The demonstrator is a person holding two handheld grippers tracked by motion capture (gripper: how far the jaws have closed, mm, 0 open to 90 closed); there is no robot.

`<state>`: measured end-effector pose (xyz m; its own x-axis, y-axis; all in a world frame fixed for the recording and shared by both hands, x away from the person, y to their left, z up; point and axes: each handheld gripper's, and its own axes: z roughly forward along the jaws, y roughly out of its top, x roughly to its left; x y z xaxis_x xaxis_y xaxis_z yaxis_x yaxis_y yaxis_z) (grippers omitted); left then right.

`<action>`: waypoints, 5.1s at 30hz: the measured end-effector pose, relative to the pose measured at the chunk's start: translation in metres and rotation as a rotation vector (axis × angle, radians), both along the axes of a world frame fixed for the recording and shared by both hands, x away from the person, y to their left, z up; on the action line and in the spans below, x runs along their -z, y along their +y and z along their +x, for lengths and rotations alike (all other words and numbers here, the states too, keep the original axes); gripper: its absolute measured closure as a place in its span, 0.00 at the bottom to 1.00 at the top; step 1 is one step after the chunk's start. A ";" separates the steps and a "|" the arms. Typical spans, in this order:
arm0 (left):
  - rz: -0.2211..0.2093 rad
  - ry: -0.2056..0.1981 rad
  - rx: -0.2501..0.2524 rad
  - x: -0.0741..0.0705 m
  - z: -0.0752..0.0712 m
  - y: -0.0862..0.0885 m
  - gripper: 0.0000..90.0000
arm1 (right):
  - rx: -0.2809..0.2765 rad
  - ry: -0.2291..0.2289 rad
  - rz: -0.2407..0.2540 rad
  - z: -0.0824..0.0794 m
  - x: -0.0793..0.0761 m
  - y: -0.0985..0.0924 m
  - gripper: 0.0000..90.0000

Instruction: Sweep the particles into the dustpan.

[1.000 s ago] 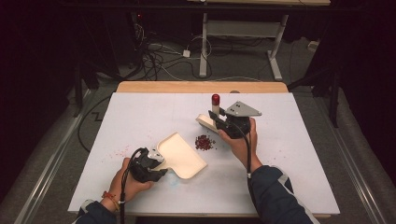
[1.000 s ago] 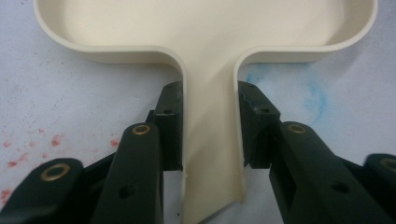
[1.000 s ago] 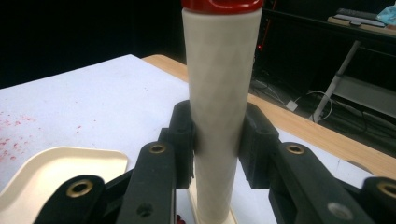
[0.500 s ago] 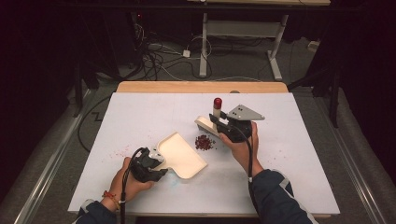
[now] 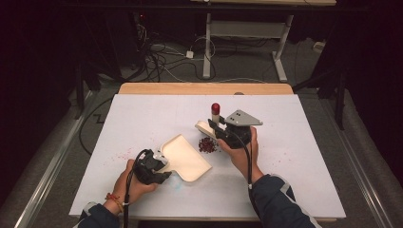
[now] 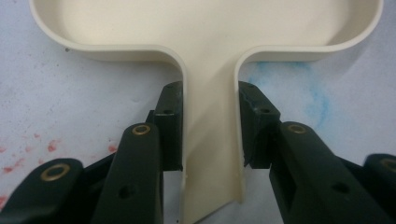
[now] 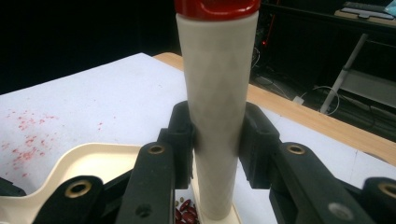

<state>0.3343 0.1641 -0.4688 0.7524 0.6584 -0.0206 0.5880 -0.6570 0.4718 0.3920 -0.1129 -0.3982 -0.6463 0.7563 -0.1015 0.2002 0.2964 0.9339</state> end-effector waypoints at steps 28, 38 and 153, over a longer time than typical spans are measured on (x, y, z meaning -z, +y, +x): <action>0.026 0.032 0.017 -0.006 0.008 -0.008 0.71 | -0.011 0.018 0.016 -0.016 -0.003 0.020 0.77; 0.024 0.047 0.017 -0.003 0.010 -0.008 0.71 | -0.024 0.024 0.023 -0.022 -0.004 0.023 0.77; 0.092 0.046 0.046 -0.006 -0.010 0.001 0.71 | -0.091 -0.109 0.047 -0.095 -0.028 -0.039 0.78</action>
<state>0.3246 0.1646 -0.4627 0.7813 0.6242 0.0031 0.5760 -0.7229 0.3815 0.2974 -0.1516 -0.3704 -0.6993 0.7009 -0.1407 0.0710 0.2639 0.9619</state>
